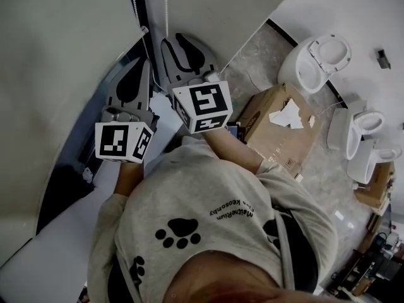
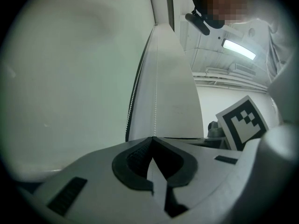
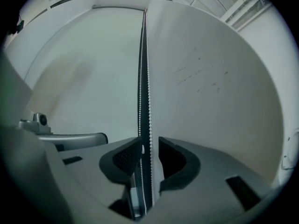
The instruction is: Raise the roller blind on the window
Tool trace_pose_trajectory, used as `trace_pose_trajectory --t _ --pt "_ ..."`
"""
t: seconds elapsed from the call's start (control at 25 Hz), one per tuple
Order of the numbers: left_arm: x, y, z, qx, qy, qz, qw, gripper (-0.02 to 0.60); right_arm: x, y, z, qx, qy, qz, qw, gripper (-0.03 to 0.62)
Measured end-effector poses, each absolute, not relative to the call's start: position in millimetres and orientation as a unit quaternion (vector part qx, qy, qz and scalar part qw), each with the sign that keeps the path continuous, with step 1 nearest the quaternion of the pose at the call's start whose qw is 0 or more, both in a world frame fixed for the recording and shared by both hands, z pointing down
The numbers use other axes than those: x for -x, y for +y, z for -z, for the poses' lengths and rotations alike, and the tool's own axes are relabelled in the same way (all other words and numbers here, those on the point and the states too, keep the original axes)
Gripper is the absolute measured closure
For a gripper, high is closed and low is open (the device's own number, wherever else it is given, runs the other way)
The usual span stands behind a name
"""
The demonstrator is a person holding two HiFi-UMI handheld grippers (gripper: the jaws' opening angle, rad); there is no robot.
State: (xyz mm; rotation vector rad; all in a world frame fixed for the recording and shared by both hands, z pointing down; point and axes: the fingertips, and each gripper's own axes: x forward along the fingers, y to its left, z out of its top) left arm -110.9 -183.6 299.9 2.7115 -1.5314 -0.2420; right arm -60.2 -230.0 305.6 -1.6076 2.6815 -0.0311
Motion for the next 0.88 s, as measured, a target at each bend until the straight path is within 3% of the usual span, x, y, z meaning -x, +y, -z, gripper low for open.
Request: trace_pose_trajectory --t 0.28,0.44,0.88 --pt "116 -188 -292 -0.865 -0.496 0.074 0.016 0.574 73 -251 -309 0.517 0.855 0.035 -0.008 0.493" --pt "115 -187 -291 -0.865 -0.496 0.070 0.017 0.574 68 -252 -305 0.525 0.851 0.022 -0.004 0.577" --pt "107 -166 -298 -0.862 -0.503 0.059 0.020 0.574 68 -214 -327 0.471 0.881 -0.021 -0.047 0.583"
